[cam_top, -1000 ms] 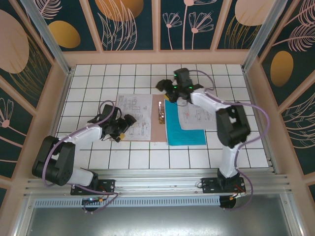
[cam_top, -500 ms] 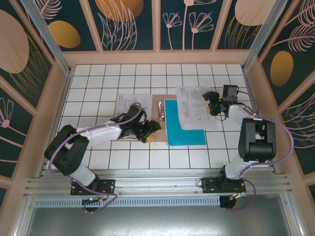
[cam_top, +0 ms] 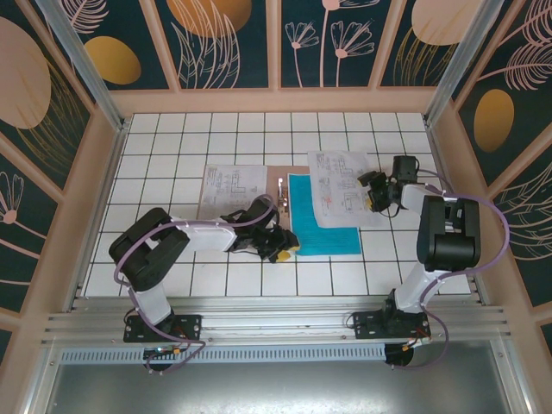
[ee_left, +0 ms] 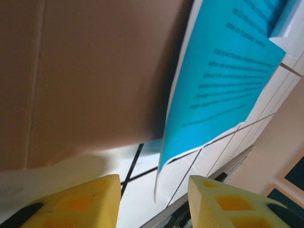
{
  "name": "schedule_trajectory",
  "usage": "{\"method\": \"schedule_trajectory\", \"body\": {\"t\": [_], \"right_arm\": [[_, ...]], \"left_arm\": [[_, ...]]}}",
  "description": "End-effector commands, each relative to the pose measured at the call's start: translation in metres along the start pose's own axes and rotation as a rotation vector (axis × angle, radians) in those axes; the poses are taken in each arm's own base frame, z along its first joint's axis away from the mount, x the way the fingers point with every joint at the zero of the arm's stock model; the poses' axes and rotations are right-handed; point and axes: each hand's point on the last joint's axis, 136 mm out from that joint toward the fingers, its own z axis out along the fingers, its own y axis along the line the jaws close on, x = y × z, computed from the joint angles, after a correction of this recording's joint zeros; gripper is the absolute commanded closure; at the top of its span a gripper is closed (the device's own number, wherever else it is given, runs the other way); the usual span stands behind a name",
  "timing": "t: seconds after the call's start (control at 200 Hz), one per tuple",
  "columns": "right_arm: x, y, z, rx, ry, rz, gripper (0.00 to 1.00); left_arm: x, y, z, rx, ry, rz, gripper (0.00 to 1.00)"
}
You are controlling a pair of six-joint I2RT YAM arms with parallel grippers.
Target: Put the files into the folder
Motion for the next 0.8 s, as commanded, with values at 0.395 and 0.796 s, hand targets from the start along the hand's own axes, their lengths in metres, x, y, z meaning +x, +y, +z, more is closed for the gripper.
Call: {"method": "schedule_trajectory", "body": {"t": [0.395, 0.796], "right_arm": [[0.032, -0.062, -0.012, 0.199, 0.044, -0.027, 0.34], [0.070, -0.073, -0.031, 0.171, 0.076, -0.012, 0.33]], "left_arm": [[-0.005, -0.025, 0.012, 0.052, -0.019, -0.004, 0.64], [-0.006, -0.029, 0.015, 0.072, -0.015, -0.008, 0.40]]}}
